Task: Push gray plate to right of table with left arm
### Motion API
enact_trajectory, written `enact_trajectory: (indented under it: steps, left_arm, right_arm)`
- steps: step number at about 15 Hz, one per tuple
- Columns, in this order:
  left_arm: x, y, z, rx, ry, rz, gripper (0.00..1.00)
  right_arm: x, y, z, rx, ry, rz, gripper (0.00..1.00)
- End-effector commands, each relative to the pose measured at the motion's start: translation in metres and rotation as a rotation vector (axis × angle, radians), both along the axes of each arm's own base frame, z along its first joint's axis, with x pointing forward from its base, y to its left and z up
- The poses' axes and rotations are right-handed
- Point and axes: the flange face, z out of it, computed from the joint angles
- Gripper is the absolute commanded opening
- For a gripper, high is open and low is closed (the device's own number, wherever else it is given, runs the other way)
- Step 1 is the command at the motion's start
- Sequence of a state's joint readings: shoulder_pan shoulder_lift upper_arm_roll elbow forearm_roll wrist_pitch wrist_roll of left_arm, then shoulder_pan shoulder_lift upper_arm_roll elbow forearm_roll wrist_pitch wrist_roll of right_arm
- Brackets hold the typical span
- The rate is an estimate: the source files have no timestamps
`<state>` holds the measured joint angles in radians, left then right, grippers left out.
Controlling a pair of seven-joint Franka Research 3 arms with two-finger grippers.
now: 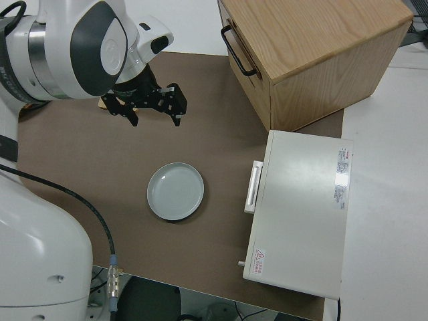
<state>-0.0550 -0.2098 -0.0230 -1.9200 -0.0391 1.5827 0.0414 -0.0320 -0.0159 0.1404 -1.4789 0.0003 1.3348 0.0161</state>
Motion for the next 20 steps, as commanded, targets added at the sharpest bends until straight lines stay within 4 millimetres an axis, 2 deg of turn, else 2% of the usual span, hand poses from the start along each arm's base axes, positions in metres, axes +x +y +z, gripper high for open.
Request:
enact_trajectory:
  steps: [1,2,3,7,20]
  left_arm:
    - [0.003,0.037,0.021,0.016,-0.055,-0.056,1.0]
    - [0.005,0.051,0.029,0.025,-0.075,-0.058,1.0]
    - [0.007,0.055,0.037,0.038,-0.094,-0.059,1.0]
    - [0.01,0.06,0.052,0.037,-0.123,-0.04,1.0]
    - [0.008,0.054,0.057,0.032,-0.134,-0.045,1.0]
  right_arm:
    - [-0.003,-0.002,0.004,0.002,0.004,-0.015,0.983]
    - [-0.003,-0.001,0.004,0.002,0.004,-0.014,0.983]
    - [-0.003,-0.001,0.004,0.001,0.004,-0.015,0.983]
    - [-0.003,-0.002,0.004,0.001,0.004,-0.017,0.983]
    - [-0.003,-0.001,0.004,0.001,0.004,-0.015,0.983]
